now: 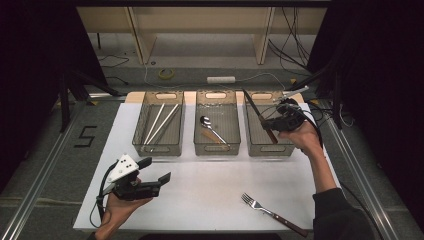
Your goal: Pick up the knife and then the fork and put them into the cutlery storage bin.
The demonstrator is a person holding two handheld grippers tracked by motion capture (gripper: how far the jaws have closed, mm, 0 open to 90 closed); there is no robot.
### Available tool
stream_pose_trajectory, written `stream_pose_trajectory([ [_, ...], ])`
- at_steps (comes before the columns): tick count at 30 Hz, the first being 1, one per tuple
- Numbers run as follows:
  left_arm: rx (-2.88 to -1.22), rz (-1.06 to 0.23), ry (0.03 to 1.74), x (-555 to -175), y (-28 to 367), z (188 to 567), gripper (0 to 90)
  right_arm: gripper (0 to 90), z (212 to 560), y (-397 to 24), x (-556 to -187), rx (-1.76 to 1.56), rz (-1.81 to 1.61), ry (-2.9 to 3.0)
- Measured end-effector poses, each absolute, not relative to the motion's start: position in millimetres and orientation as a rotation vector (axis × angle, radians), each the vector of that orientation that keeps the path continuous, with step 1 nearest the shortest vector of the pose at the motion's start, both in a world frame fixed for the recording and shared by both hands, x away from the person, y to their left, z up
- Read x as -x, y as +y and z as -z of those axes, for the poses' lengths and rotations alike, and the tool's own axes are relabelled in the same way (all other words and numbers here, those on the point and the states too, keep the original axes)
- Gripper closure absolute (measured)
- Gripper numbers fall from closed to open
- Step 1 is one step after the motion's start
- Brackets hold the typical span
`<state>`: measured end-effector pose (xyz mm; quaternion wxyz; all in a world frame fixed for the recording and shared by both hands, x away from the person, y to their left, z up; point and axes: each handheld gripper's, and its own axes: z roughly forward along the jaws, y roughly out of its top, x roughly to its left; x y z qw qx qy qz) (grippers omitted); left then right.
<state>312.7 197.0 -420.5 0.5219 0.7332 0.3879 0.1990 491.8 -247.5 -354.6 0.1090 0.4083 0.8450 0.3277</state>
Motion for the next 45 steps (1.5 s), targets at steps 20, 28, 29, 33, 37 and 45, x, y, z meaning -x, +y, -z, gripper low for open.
stream_pose_trajectory([
  [20,-1.754,-0.475,0.927,-312,196,420,15.7,77.3,379,-253,-526,-1.411,-0.869,2.385],
  [28,-1.751,-0.475,0.93,-312,197,420,15.7,77.4,388,-252,-531,-1.45,-0.844,2.377],
  [29,-1.75,-0.475,0.931,-312,197,420,15.7,77.3,389,-252,-531,-1.448,-0.846,2.378],
  [33,-1.75,-0.476,0.931,-312,196,420,15.7,77.4,394,-251,-531,-1.463,-0.841,2.378],
  [37,-1.752,-0.478,0.928,-312,196,420,15.7,77.3,399,-251,-531,-1.478,-0.834,2.384],
  [45,-1.751,-0.477,0.932,-312,197,420,15.7,77.3,406,-252,-529,-1.522,-0.83,2.381],
])
